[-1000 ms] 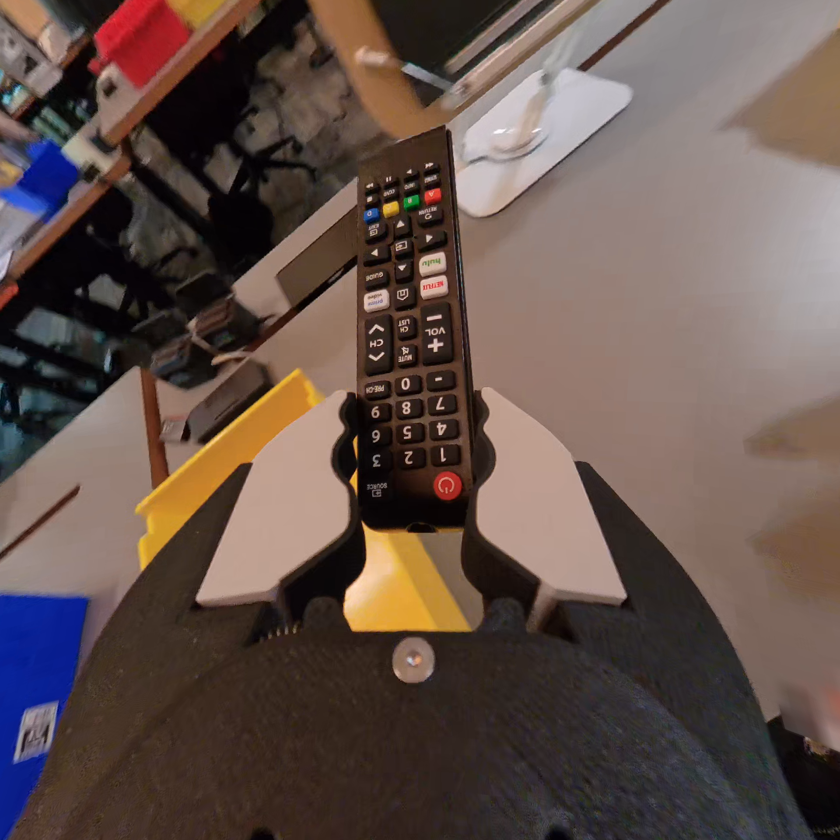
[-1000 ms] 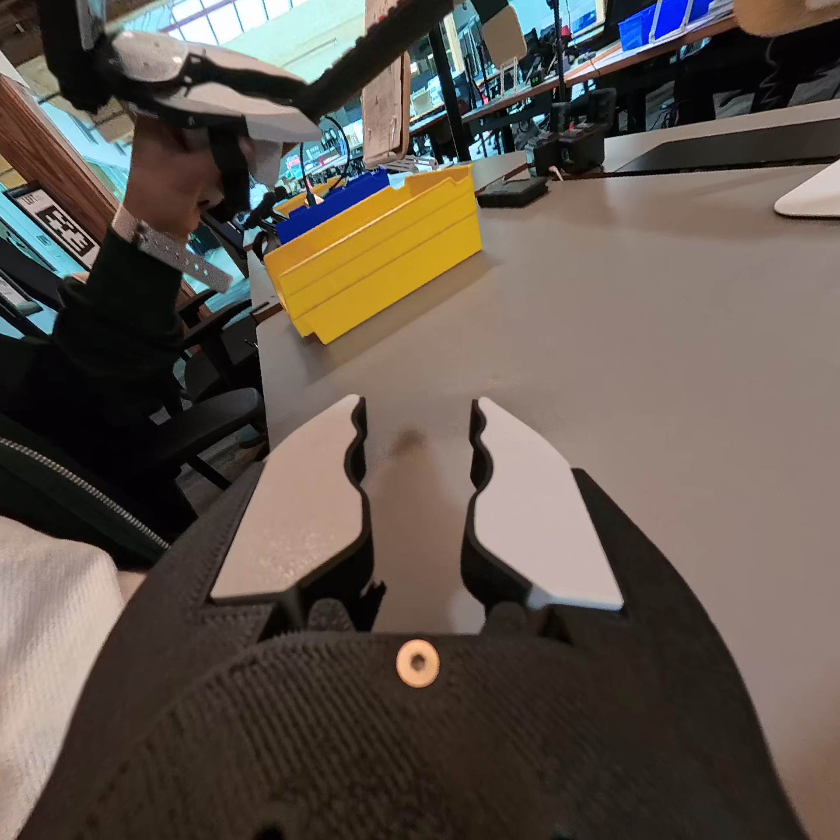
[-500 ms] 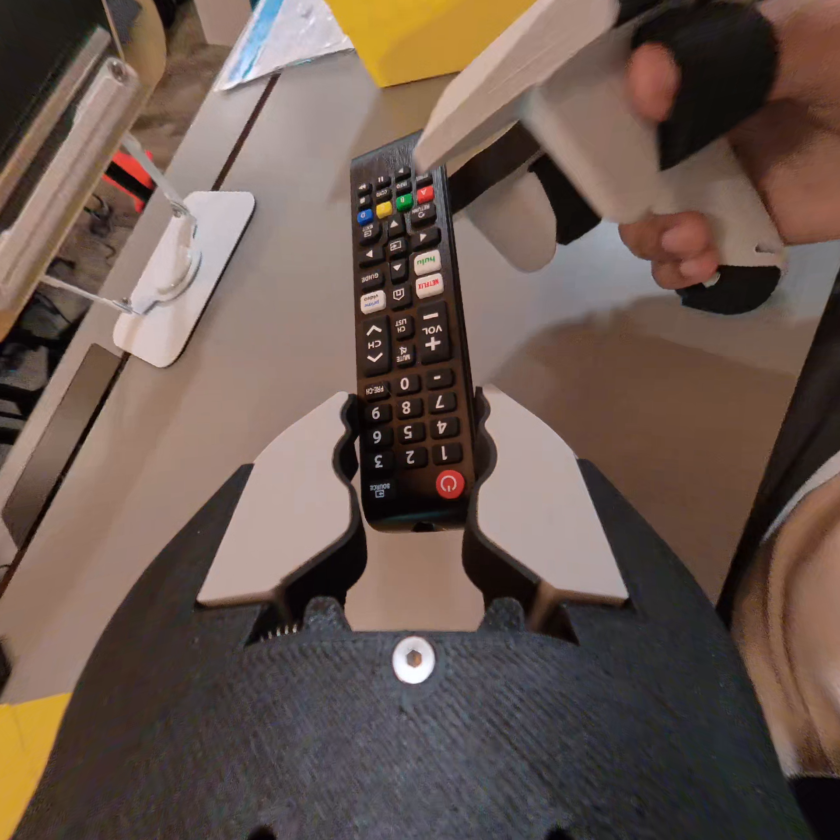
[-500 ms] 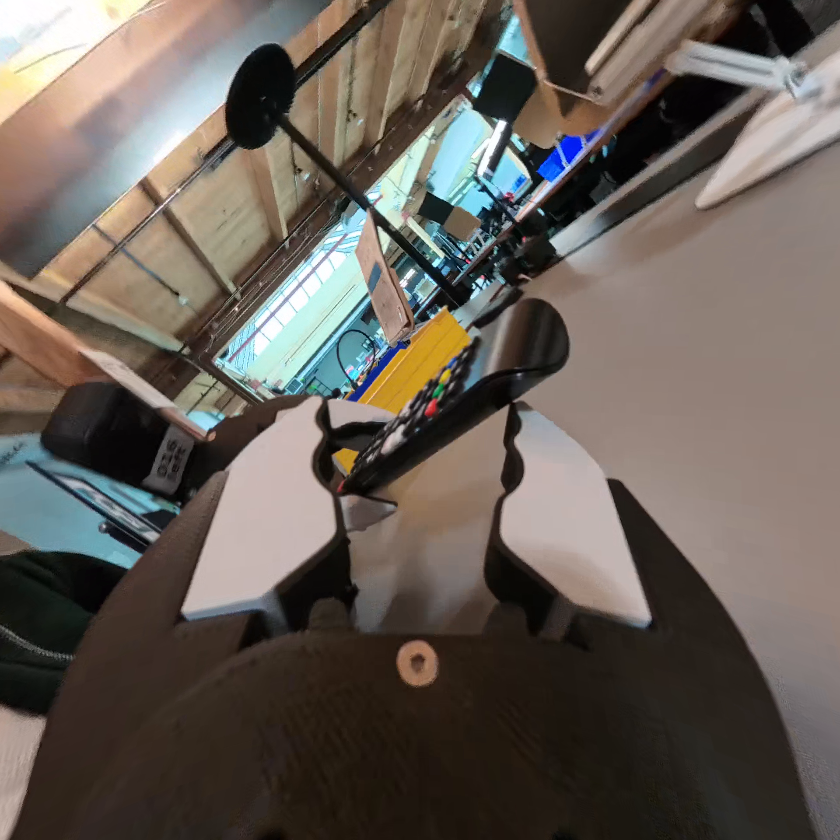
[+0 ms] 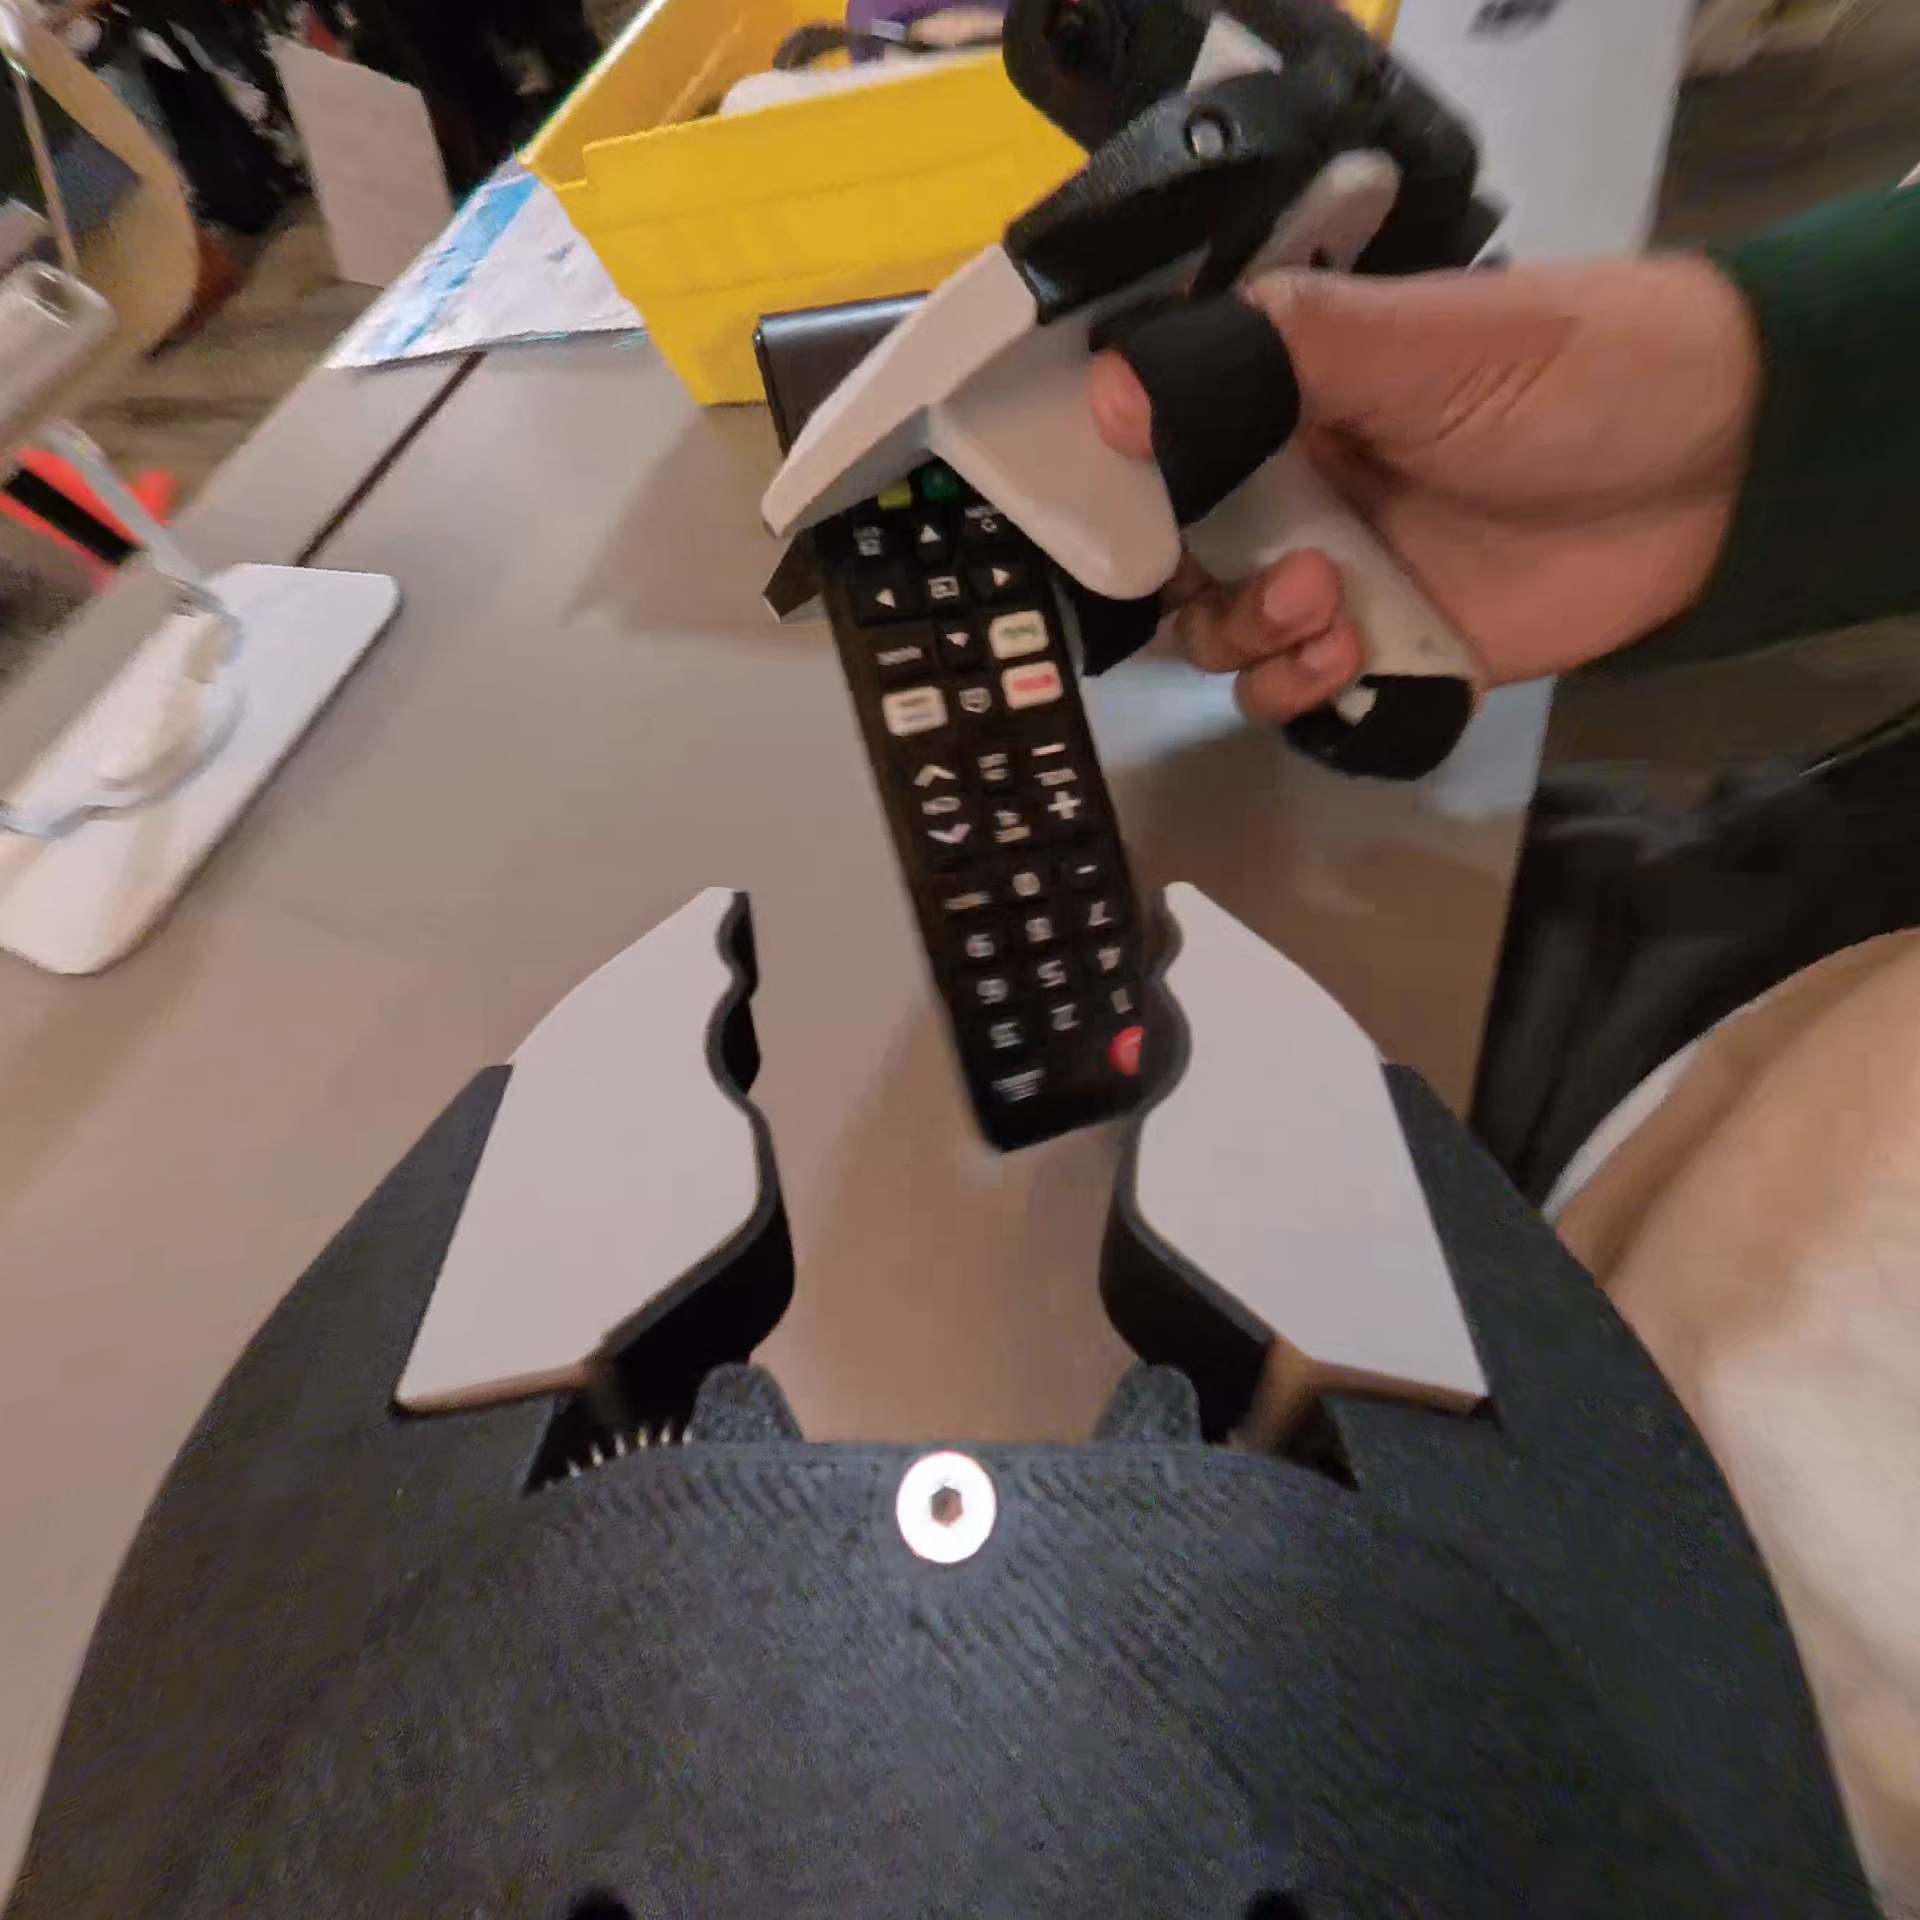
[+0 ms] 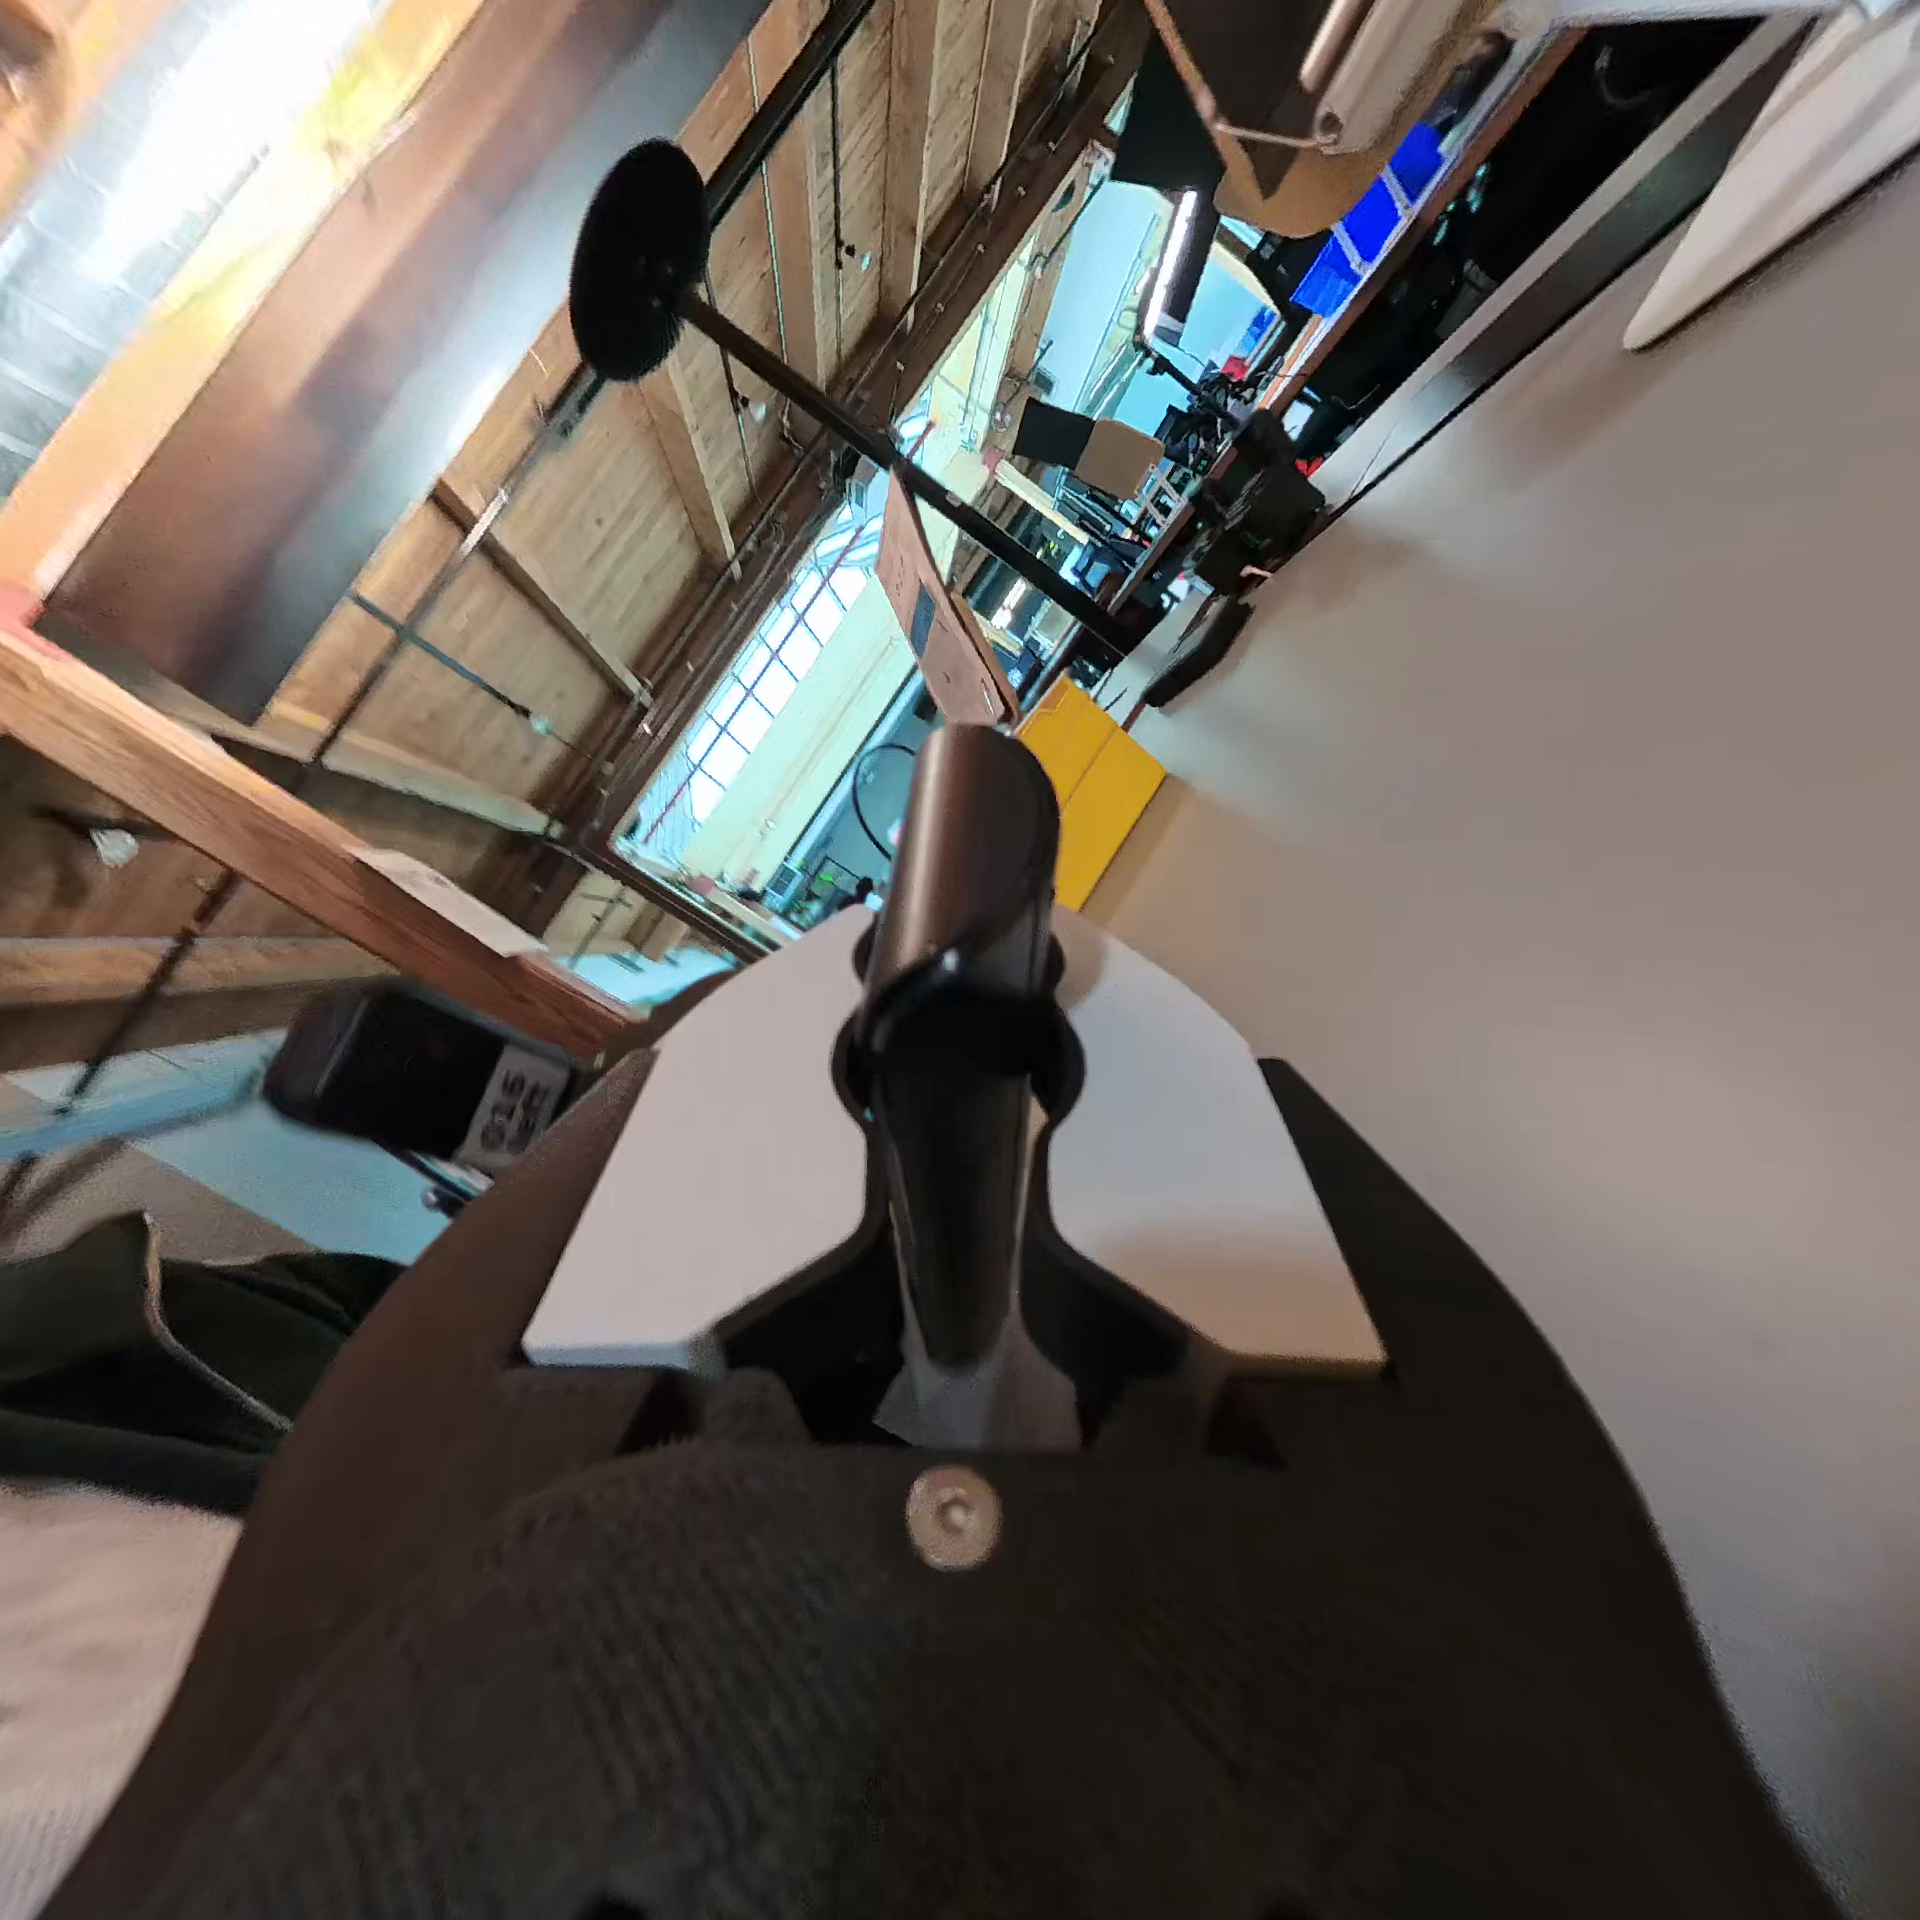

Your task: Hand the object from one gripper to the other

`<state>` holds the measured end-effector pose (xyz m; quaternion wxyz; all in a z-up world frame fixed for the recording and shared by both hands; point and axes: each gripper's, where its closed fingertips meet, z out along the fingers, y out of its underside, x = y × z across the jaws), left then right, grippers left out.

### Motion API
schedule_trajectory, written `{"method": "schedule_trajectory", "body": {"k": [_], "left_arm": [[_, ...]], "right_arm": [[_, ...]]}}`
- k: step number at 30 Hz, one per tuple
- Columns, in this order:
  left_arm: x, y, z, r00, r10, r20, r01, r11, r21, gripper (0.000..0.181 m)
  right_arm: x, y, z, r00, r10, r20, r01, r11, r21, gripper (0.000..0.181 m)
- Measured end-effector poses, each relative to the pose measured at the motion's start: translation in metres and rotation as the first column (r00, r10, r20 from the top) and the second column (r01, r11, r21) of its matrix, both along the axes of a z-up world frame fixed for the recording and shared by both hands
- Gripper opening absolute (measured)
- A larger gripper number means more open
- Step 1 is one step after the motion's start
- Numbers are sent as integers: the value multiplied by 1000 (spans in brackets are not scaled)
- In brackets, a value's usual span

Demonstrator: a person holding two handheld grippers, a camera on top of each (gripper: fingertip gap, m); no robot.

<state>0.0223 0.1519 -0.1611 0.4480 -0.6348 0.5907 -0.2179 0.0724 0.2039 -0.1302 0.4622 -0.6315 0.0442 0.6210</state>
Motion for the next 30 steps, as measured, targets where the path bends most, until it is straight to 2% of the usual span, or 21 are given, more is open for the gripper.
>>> {"method": "schedule_trajectory", "body": {"k": [1, 3, 5, 7, 9, 11, 14, 17, 21, 23, 28, 30], "left_arm": [[0, 0, 1, 999, -11, 37, 13, 997, -70, 76], [-2, -4, 0, 993, -48, 106, 70, 975, -211, 77], [-2, -11, -4, 984, -79, 162, 133, 926, -353, 77], [3, -28, -5, 964, -130, 232, 233, 833, -501, 75], [7, -45, -3, 937, -171, 305, 332, 705, -626, 70], [9, -56, -5, 921, -174, 347, 380, 592, -710, 69], [12, -64, -6, 903, -167, 397, 425, 495, -758, 61], [14, -69, -6, 895, -169, 413, 442, 462, -769, 46], [17, -77, -16, 902, -195, 385, 431, 448, -784, 38], [18, -81, -16, 899, -201, 390, 439, 437, -785, 28], [20, -75, -13, 898, -187, 398, 437, 488, -756, 27], [19, -71, -12, 898, -171, 405, 433, 503, -748, 27]], "right_arm": [[2, -2, 3, 1000, 12, 27, -13, 1000, 27, 24], [5, -6, 12, 998, 44, 33, -46, 996, 73, 26], [6, -10, 22, 997, 68, 39, -72, 991, 113, 24], [2, -14, 25, 993, 96, 73, -106, 984, 141, 24], [-7, -20, 27, 985, 143, 102, -158, 974, 164, 24], [-18, -27, 31, 975, 193, 109, -211, 959, 191, 24], [-31, -35, 32, 964, 229, 133, -253, 946, 203, 24], [-41, -41, 33, 957, 254, 143, -280, 936, 212, 24], [-46, -46, 36, 955, 260, 144, -287, 931, 226, 24], [-46, -46, 37, 955, 256, 148, -285, 930, 231, 24], [-40, -43, 43, 971, 196, 136, -226, 935, 273, 27], [-34, -35, 45, 983, 112, 143, -150, 944, 294, 67]]}}
